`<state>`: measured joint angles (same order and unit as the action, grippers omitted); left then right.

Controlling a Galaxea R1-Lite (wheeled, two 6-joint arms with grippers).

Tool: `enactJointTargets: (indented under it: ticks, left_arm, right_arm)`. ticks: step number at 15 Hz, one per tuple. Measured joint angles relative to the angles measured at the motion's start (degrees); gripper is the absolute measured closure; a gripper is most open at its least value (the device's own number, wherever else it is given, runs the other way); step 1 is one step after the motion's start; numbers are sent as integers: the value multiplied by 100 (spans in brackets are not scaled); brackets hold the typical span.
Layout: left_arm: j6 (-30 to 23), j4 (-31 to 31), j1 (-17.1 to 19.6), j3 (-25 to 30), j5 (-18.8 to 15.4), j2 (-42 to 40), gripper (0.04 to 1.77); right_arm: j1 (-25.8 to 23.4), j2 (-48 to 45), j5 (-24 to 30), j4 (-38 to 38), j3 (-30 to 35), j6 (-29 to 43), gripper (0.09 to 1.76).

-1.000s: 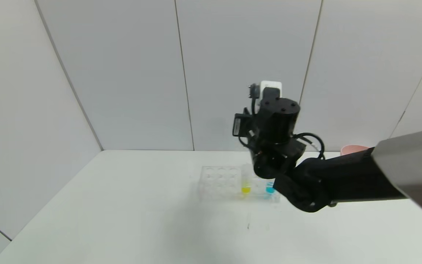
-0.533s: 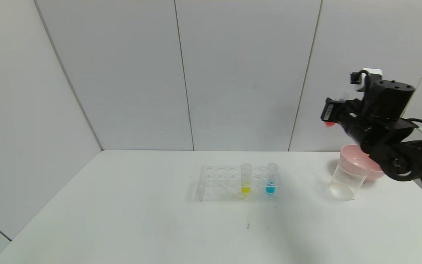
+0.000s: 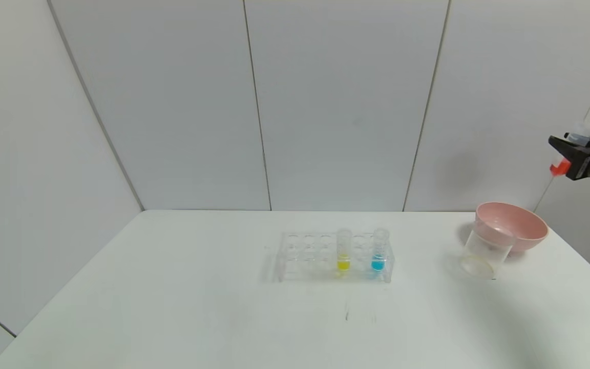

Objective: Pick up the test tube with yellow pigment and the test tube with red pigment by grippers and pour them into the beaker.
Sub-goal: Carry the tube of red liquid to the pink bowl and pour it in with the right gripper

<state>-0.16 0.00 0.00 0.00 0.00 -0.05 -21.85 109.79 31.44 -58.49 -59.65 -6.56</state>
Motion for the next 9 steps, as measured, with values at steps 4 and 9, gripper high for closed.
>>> enactJointTargets:
  ticks: [4, 9]
  left_arm:
    - [0, 0, 0, 0, 0, 0, 5]
    - [0, 0, 0, 0, 0, 0, 5]
  right_arm:
    - [-491, 66, 1714, -279, 572, -1508, 129]
    - [-417, 280, 2204, -273, 1147, -3345, 129]
